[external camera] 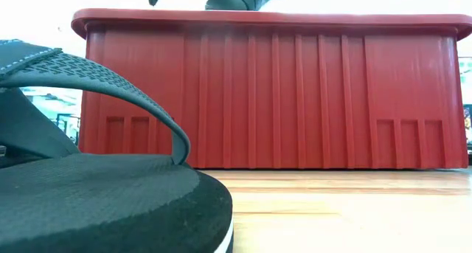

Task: Pick and place slides into bin
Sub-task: Put the black slipper into the red bin

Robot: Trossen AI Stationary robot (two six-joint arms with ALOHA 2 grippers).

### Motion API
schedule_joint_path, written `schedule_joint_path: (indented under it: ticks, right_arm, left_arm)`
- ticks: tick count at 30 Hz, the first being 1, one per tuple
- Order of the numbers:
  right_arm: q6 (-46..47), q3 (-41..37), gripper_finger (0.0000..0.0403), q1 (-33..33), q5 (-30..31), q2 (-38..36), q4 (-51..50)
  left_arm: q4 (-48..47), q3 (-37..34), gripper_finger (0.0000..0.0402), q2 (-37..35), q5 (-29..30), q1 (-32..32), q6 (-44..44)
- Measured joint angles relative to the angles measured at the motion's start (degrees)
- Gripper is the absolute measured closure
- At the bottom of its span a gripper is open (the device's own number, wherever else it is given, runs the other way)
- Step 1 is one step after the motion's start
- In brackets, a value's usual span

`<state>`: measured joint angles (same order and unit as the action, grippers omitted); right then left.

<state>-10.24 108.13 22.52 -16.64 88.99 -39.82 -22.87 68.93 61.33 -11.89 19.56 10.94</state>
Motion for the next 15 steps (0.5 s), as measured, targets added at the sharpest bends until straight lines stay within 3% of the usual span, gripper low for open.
schedule_joint_path:
  ticks: [3,7,12,15]
  right_arm:
    - [0.0,-0.5,0.0397,1.2,0.0,0.0,-2.2]
    - [-4.3,-2.0,0.0397,3.0,-1.2,0.0,-5.7]
    - [-8.8,-5.6,0.0397,5.3,-11.6,0.0,-6.7]
    - [-10.3,-7.5,0.0397,5.6,-12.0,0.0,-6.9]
  left_arm:
    - [3.1,1.5,0.0376,3.0,-5.8,4.1,-4.7]
    - [3.0,9.1,0.0376,6.4,-12.8,7.8,-9.2]
    - [-7.1,20.9,0.0376,11.9,-10.6,10.6,-14.0]
    - [-15.3,27.0,0.0376,16.8,-11.4,10.8,-18.9]
